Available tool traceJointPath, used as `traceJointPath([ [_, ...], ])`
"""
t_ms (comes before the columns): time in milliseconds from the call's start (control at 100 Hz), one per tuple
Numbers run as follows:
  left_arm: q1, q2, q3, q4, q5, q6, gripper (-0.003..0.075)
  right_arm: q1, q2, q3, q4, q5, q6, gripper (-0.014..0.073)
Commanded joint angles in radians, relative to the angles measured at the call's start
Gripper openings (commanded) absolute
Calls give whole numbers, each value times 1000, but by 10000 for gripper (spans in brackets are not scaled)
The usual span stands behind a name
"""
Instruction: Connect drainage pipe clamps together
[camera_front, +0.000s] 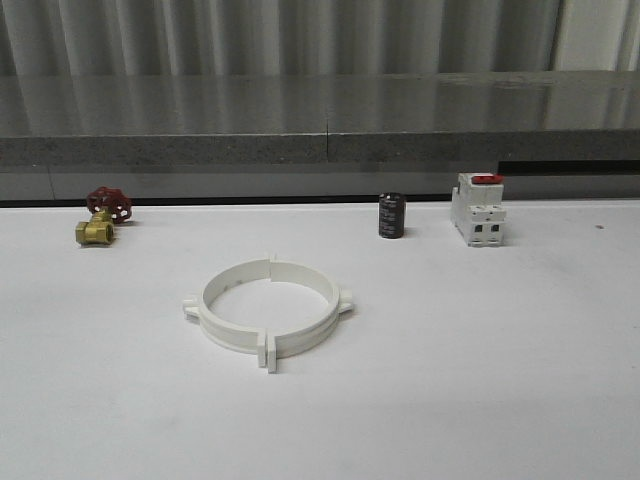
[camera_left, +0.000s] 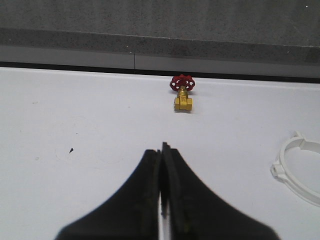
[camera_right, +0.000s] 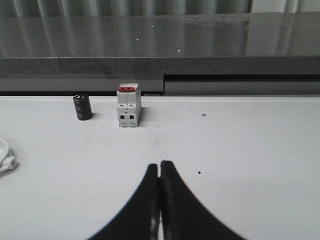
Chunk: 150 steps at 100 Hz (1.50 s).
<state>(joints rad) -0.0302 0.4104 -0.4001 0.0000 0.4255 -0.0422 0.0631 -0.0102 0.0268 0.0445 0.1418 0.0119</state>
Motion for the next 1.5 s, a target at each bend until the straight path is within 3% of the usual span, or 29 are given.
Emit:
traceJointPath([
  [0,2,5,-27,-7,-81,-1,-21,-3,-19,-16,5,-85,-12,-68],
  [930,2,-2,-3,0,-96,-1,-21,-3,-19,-16,5,-85,-12,-68],
  [1150,2,-141,131,0,-291,-1,-21,-3,-19,-16,5,-85,-12,-68],
  [1490,-1,-444,339,26,-306,-3,-21,-3,-19,-16,5,-85,-12,-68],
])
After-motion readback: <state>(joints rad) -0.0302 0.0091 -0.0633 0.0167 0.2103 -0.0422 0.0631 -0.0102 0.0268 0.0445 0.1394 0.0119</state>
